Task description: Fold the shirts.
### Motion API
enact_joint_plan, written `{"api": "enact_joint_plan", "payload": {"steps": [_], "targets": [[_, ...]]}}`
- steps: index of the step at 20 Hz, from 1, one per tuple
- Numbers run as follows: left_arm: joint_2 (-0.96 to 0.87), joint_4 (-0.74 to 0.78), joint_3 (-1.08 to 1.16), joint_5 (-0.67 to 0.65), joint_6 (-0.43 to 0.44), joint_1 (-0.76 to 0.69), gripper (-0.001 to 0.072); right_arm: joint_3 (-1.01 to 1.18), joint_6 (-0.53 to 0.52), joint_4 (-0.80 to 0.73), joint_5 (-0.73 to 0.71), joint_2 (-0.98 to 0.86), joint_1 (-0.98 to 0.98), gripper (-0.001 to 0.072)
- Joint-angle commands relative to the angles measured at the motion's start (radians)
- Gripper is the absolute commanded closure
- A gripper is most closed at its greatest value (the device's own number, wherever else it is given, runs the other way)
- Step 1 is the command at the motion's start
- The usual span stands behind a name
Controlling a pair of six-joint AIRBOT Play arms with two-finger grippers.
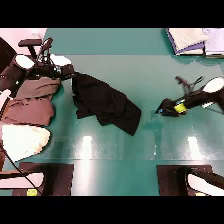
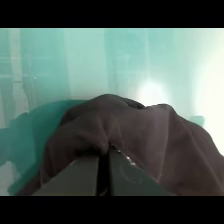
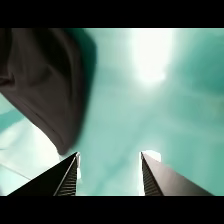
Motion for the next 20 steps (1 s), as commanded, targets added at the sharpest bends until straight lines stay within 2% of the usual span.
{"api": "enact_joint_plan", "payload": {"steps": [1,5,6,7,8,11,14,18,20], "targets": [[0.003,0.015,0.005,-0.007,0.003,0.001,0.0682,-0.089,-0.052,0.188,-0.159,-0.132,0.096,0.0277],[0.003,0.031,0.005,-0.015,0.003,0.001,0.0682,0.015,-0.052,0.185,-0.192,-0.27,0.232,0.0287],[0.004,0.033,0.005,-0.022,0.002,0.001,0.0682,0.046,-0.052,0.177,-0.206,-0.291,0.256,0.0422],[0.009,0.033,0.005,-0.027,0.002,0.001,0.0683,0.076,-0.055,0.158,-0.213,-0.303,0.274,0.0617],[0.025,0.034,0.006,-0.025,0.002,0.001,0.0683,0.108,-0.061,0.124,-0.216,-0.304,0.288,0.0696],[0.158,0.07,0.022,0.003,0.003,0.001,0.0684,0.233,-0.057,-0.042,-0.163,-0.221,0.268,0.0697],[0.343,0.163,0.145,-0.006,0.003,0.001,0.0683,0.441,-0.027,-0.207,-0.045,-0.037,0.172,0.0697],[0.54,0.175,0.384,-0.032,0.003,0.001,0.0683,0.8,-0.027,-0.249,0.113,0.169,0.03,0.0697],[0.607,0.166,0.475,-0.049,0.003,0.001,0.0683,0.952,-0.027,-0.25,0.134,0.238,-0.015,0.0698]]}}
